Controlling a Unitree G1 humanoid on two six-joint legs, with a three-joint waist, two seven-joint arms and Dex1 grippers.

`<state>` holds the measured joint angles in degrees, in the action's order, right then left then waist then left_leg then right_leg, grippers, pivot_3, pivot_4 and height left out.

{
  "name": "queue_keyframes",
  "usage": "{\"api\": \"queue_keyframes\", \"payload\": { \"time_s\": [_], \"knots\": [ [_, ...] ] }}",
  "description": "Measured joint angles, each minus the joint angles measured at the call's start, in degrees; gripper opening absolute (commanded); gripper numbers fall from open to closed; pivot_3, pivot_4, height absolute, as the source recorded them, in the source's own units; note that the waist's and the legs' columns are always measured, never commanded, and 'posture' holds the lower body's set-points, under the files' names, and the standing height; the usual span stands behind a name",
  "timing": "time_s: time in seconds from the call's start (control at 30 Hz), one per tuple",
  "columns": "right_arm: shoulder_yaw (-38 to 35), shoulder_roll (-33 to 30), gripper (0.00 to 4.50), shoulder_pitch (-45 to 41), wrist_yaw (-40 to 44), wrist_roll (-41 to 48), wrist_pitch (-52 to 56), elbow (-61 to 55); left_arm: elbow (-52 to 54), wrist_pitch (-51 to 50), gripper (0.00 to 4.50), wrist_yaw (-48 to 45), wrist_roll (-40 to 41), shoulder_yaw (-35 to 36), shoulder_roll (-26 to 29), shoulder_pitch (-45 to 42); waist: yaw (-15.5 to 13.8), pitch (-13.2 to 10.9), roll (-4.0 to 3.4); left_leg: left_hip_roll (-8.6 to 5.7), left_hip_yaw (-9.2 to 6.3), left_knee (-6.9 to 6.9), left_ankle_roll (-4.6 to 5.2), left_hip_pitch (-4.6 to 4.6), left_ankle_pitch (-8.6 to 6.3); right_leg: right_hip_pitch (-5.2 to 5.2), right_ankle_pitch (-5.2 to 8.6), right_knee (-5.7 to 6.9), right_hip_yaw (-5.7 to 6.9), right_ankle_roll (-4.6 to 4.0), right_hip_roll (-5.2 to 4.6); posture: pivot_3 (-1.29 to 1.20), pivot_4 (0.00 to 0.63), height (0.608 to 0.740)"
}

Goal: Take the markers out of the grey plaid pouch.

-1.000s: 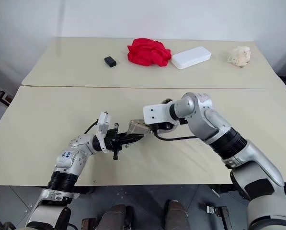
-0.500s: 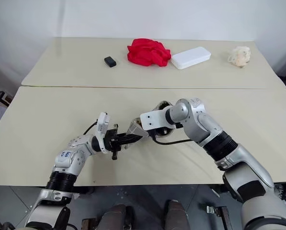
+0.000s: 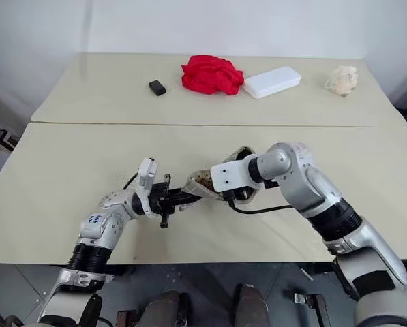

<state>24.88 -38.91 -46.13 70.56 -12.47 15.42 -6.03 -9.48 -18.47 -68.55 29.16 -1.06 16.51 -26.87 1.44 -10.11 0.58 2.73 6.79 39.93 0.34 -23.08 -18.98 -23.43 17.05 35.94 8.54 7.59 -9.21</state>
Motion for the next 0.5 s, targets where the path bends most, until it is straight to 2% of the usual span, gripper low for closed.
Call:
{"api": "queue_keyframes", "payload": {
  "time_s": [0.1, 0.23, 0.5],
  "knots": [
    [-2.3, -0.1, 0.67, 1.7, 1.2, 3.5, 3.6, -2.1, 0.5, 1.2, 0.0, -0.6, 0.1, 0.0, 0.0, 0.0, 0.0, 0.0, 0.0, 0.0, 0.0, 0.01, 0.0, 0.0, 0.0, 0.0, 0.0, 0.0, 0.0, 0.0, 0.0, 0.0, 0.15, 0.74],
    [-5.2, -1.2, 0.67, 3.6, 3.5, 8.6, 3.4, -2.8, 1.9, 2.3, 0.0, -1.6, 0.1, -1.0, 0.2, 0.0, -0.3, 0.0, 0.01, -0.01, 0.0, 0.03, 0.01, -0.01, -0.01, 0.02, 0.0, -0.02, 0.0, 0.0, 0.0, 0.0, 0.15, 0.74],
    [-6.7, -3.3, 0.67, 4.2, 4.0, 10.0, -5.2, -1.6, 3.0, 3.5, 0.0, -1.7, 0.1, -2.7, 0.7, 0.1, -0.4, 0.0, 0.0, -0.01, 0.01, 0.02, 0.01, 0.0, -0.01, 0.01, 0.0, -0.02, -0.01, 0.0, -0.01, 0.0, 0.15, 0.74]
  ]
}}
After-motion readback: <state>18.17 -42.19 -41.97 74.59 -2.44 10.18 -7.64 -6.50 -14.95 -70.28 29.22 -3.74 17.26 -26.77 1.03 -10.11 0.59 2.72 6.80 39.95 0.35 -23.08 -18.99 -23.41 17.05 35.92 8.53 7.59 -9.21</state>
